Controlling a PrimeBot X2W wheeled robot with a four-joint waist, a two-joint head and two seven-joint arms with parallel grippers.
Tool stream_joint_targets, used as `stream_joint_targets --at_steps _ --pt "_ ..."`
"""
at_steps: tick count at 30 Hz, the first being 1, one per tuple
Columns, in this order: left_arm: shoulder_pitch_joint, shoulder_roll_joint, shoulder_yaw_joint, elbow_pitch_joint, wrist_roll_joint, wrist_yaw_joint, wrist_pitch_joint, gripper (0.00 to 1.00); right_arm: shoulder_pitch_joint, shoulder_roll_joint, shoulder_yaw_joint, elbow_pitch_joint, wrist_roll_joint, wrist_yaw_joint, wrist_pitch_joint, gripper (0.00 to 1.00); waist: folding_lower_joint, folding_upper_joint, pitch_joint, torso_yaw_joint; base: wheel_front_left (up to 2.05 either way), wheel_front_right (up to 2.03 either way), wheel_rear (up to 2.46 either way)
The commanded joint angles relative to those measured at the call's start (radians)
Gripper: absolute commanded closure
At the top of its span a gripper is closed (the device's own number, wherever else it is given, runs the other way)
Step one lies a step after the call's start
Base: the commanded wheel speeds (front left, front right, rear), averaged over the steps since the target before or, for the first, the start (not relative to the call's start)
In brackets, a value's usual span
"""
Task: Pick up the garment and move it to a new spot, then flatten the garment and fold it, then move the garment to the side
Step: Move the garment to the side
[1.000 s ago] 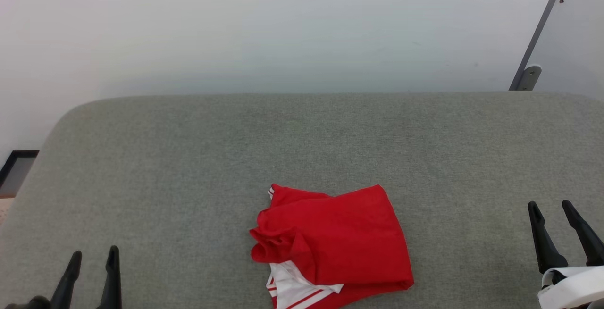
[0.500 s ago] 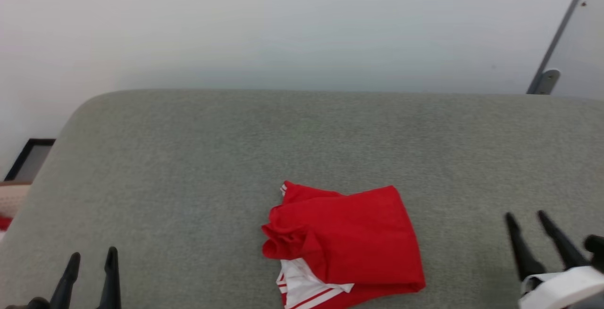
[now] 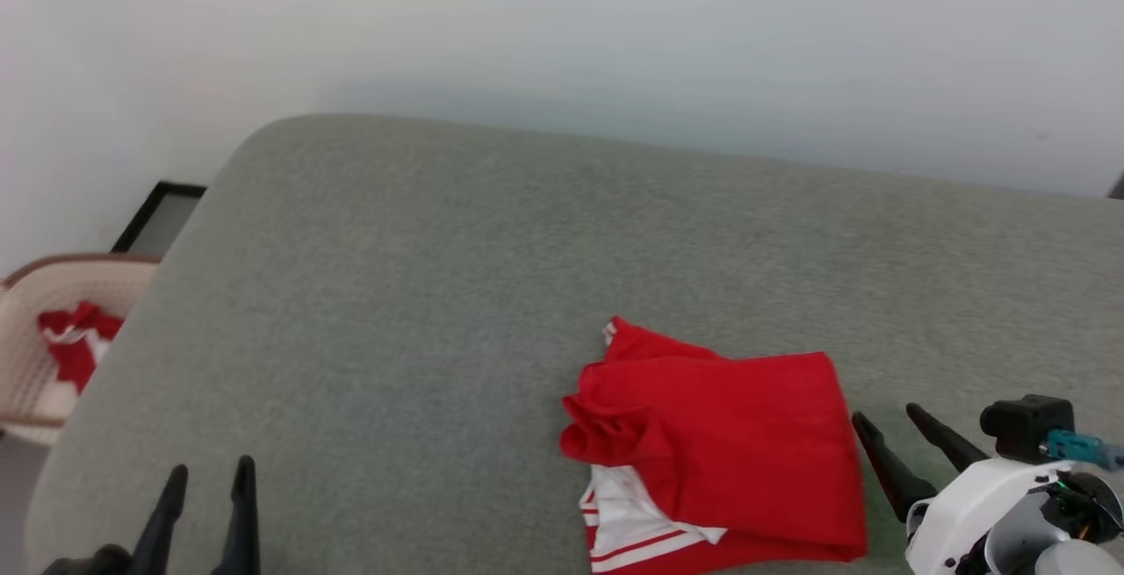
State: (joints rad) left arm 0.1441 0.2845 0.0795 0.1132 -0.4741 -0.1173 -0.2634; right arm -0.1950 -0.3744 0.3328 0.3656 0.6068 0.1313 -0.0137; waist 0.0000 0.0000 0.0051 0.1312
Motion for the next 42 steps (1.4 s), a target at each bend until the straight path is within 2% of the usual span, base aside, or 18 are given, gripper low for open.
stream_joint_targets --at_steps 1,9,16,17,18,29,36,42 --pt "-0.016 -0.008 -0.007 0.006 0.005 0.0 0.001 0.0 -0.019 -0.007 0.008 0.023 0.017 -0.001 0.039 0.0 0.0 0.0 0.042 0.06 0.0 0.0 0.0" --pt "-0.052 -0.024 -0.032 0.025 0.001 -0.006 0.0 0.0 -0.062 -0.024 0.04 0.081 0.047 -0.001 0.231 0.0 0.0 0.0 0.084 0.112 0.0 0.0 0.0" --pt "-0.08 -0.034 -0.045 0.04 0.006 -0.01 0.0 0.0 -0.087 0.01 0.031 0.18 0.026 -0.002 0.438 0.0 0.0 0.0 0.105 0.133 0.0 0.0 0.0" --pt "-0.083 -0.035 -0.046 0.041 0.005 -0.011 0.0 0.0 -0.091 0.015 0.027 0.191 0.023 -0.002 0.464 0.52 0.0 0.0 0.107 0.135 0.0 0.0 0.0" --pt "-0.085 -0.036 -0.047 0.044 0.004 -0.011 0.0 0.0 -0.099 0.02 0.031 0.19 0.016 -0.002 0.484 1.0 0.0 0.0 0.109 0.136 0.0 0.0 0.0" --pt "-0.106 -0.04 -0.053 0.051 0.008 -0.012 0.0 0.0 -0.17 0.002 0.007 0.096 -0.006 -0.002 0.588 1.0 0.0 0.0 0.123 0.121 0.0 0.0 0.0" --pt "-0.123 -0.033 -0.064 0.038 0.016 -0.013 0.0 0.0 -0.202 -0.071 -0.033 -0.005 -0.024 -0.002 0.636 1.0 0.0 0.0 0.133 0.073 0.0 0.0 0.0" --pt "-0.155 -0.014 -0.099 0.024 0.017 -0.013 0.0 0.0 -0.218 -0.144 -0.073 -0.065 -0.035 -0.002 0.665 1.0 0.0 0.0 0.151 0.007 0.0 0.0 0.0"
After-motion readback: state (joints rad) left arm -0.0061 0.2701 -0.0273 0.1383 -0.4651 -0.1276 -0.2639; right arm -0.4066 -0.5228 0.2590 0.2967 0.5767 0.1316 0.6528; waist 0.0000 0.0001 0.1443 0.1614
